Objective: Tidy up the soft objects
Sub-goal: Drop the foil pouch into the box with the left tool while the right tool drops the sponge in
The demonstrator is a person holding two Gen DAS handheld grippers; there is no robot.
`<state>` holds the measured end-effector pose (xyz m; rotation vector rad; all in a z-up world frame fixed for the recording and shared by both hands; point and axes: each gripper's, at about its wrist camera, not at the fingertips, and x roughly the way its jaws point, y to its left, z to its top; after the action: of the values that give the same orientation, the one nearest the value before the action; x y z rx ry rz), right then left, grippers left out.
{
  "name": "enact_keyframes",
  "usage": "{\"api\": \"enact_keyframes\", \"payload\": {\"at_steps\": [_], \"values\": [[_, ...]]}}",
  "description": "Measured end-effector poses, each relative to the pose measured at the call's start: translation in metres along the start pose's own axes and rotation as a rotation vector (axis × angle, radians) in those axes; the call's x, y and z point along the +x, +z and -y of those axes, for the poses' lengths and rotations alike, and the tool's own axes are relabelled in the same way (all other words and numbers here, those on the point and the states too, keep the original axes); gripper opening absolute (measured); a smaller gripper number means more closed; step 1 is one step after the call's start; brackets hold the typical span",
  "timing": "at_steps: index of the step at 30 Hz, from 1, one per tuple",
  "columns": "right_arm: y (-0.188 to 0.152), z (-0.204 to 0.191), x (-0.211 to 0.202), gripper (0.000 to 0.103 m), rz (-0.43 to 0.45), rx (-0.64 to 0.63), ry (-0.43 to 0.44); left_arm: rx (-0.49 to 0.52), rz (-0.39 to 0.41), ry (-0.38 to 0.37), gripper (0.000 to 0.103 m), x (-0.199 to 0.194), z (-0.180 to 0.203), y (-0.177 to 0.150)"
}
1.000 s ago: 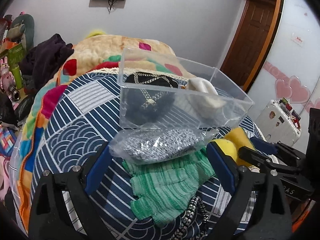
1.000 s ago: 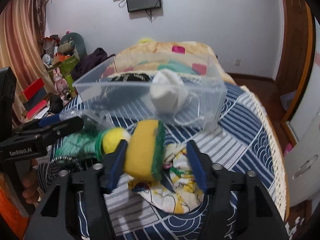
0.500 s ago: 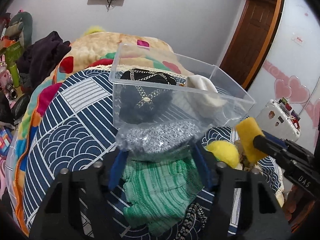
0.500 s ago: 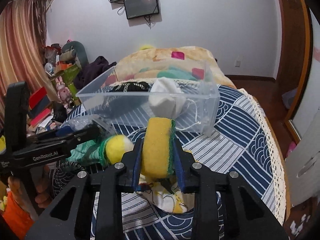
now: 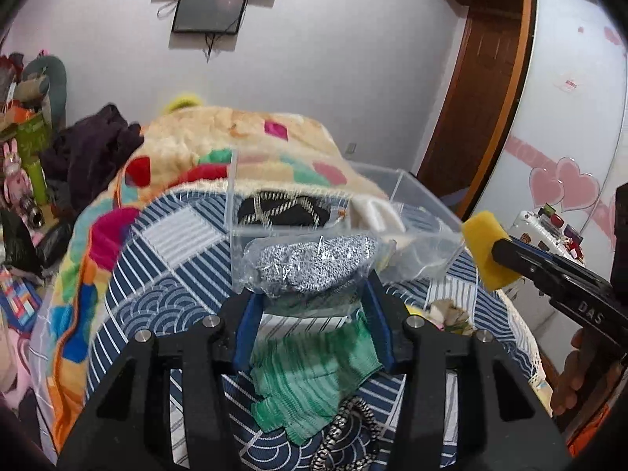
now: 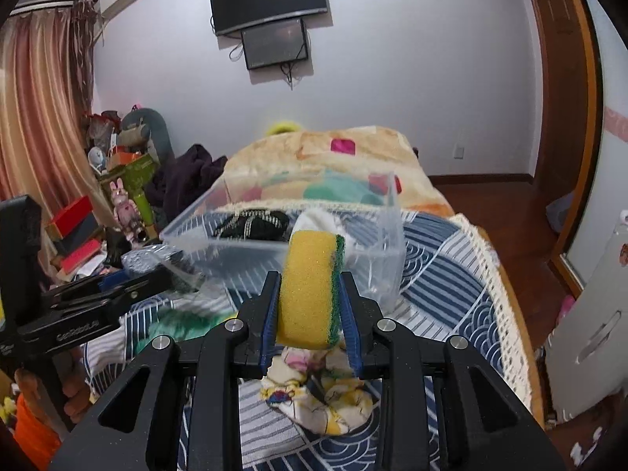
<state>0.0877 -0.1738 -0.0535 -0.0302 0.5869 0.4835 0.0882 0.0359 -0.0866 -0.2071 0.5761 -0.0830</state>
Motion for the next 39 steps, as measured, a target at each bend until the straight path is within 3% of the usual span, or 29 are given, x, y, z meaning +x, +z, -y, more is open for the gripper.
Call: {"api": "enact_keyframes", "payload": {"at_steps": [10,16,31,37,39], "values": [[0.035,0.002,-0.002,0.026,0.103,-0.004,-0.045,0.002,0.096,0.004,0.049,-0.004,0.006,0.04],[0.047,0.007,0.007,0.026,0.128,-0.002,-0.08,-0.026,0.066,-0.012,0.049,0.019,0.0,0.055],[0.039,0.015,0.064,0.027,-0.037,-0.015,-0.131,0.031,-0.1,0.013,0.049,0.094,0.014,0.053],[0.034,0.017,0.075,0.027,-0.098,-0.03,-0.132,0.053,-0.133,0.021,0.049,0.104,0.019,0.051],[0.034,0.016,0.076,0.027,-0.113,-0.035,-0.138,0.057,-0.13,0.022,0.055,0.101,0.019,0.05]]}}
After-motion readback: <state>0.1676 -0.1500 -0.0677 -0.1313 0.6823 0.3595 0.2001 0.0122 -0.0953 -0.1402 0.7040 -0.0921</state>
